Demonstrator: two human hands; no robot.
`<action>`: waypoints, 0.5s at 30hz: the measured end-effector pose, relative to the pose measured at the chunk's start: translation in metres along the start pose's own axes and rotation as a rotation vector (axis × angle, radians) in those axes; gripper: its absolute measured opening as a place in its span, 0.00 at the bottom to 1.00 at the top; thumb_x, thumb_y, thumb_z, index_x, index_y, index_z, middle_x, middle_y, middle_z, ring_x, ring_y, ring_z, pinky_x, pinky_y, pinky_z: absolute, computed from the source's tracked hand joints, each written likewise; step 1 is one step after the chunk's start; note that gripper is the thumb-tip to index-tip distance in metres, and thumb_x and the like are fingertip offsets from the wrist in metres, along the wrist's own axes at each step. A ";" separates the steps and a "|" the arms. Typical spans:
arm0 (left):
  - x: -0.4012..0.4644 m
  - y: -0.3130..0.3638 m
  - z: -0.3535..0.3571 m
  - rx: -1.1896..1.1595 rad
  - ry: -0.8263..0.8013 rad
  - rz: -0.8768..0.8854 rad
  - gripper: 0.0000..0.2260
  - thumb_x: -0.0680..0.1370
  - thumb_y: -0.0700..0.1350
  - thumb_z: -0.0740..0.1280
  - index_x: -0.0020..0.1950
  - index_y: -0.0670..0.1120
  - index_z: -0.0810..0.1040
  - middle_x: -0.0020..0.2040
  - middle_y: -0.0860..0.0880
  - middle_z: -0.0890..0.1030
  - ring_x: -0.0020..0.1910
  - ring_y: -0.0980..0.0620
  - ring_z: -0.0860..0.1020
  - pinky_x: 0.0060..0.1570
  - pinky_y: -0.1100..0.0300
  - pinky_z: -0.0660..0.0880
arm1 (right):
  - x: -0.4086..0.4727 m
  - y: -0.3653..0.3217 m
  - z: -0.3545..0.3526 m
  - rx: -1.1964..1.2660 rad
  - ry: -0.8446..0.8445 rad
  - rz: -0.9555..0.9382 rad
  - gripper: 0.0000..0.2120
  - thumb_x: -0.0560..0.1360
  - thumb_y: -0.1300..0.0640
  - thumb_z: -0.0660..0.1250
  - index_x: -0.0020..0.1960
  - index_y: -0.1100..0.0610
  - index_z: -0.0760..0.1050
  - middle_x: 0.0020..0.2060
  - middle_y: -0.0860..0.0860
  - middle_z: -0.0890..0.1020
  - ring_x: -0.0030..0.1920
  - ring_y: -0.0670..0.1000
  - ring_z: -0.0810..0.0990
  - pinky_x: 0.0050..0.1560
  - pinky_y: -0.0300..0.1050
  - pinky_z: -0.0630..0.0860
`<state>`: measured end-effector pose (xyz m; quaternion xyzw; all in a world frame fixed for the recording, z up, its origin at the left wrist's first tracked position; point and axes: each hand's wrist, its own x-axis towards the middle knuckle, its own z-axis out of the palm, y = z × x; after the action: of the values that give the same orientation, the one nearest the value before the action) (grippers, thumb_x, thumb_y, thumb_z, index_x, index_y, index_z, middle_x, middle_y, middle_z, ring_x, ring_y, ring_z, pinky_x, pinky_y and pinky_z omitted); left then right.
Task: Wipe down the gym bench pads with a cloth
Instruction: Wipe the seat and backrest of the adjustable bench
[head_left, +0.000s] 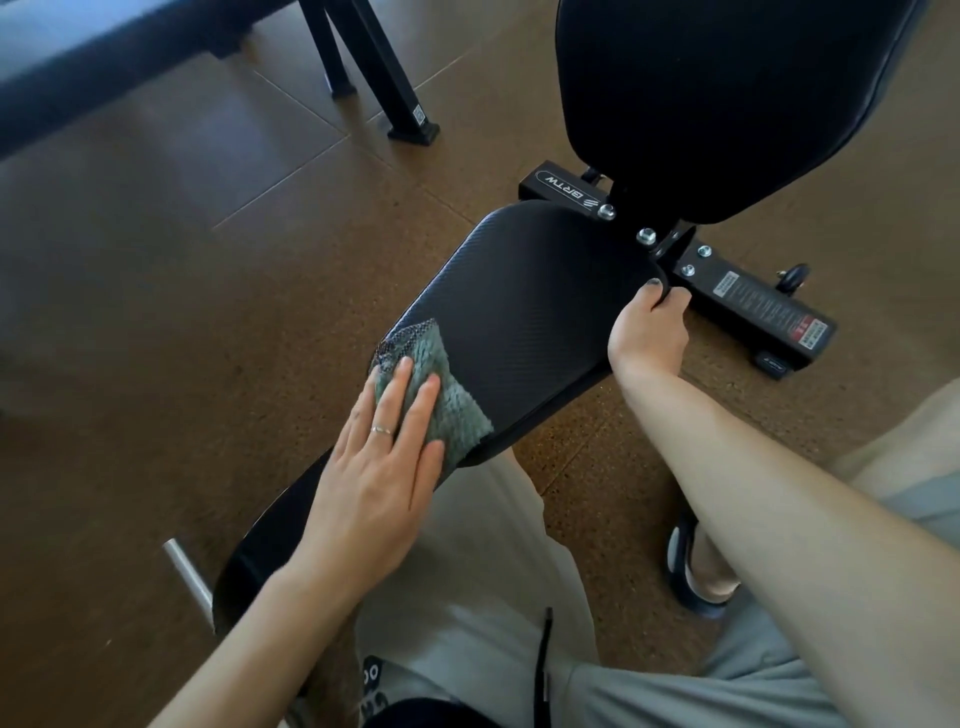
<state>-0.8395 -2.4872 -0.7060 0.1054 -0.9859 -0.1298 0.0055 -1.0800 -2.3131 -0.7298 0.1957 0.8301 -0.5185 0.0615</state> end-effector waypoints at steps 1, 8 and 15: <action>-0.004 0.000 0.005 0.003 0.023 0.010 0.26 0.86 0.56 0.46 0.84 0.49 0.56 0.84 0.47 0.53 0.83 0.45 0.48 0.80 0.46 0.53 | 0.000 0.000 -0.001 -0.002 -0.007 -0.004 0.20 0.86 0.46 0.47 0.69 0.58 0.64 0.57 0.58 0.78 0.52 0.57 0.78 0.45 0.48 0.69; 0.040 0.030 0.006 0.269 0.059 0.339 0.27 0.85 0.53 0.55 0.79 0.39 0.66 0.79 0.37 0.65 0.78 0.37 0.65 0.78 0.42 0.62 | 0.001 -0.004 -0.001 0.001 -0.024 0.004 0.20 0.87 0.47 0.47 0.71 0.58 0.63 0.55 0.56 0.75 0.50 0.56 0.74 0.48 0.48 0.66; 0.062 0.068 0.020 0.404 0.079 0.382 0.31 0.82 0.44 0.69 0.81 0.38 0.61 0.79 0.35 0.64 0.77 0.36 0.67 0.76 0.45 0.58 | 0.010 -0.010 -0.009 0.189 -0.143 0.173 0.24 0.87 0.45 0.46 0.78 0.55 0.57 0.74 0.58 0.68 0.71 0.60 0.69 0.60 0.54 0.66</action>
<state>-0.9144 -2.4309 -0.7091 -0.0785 -0.9928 0.0772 0.0473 -1.0922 -2.3070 -0.7203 0.2342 0.7512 -0.5996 0.1462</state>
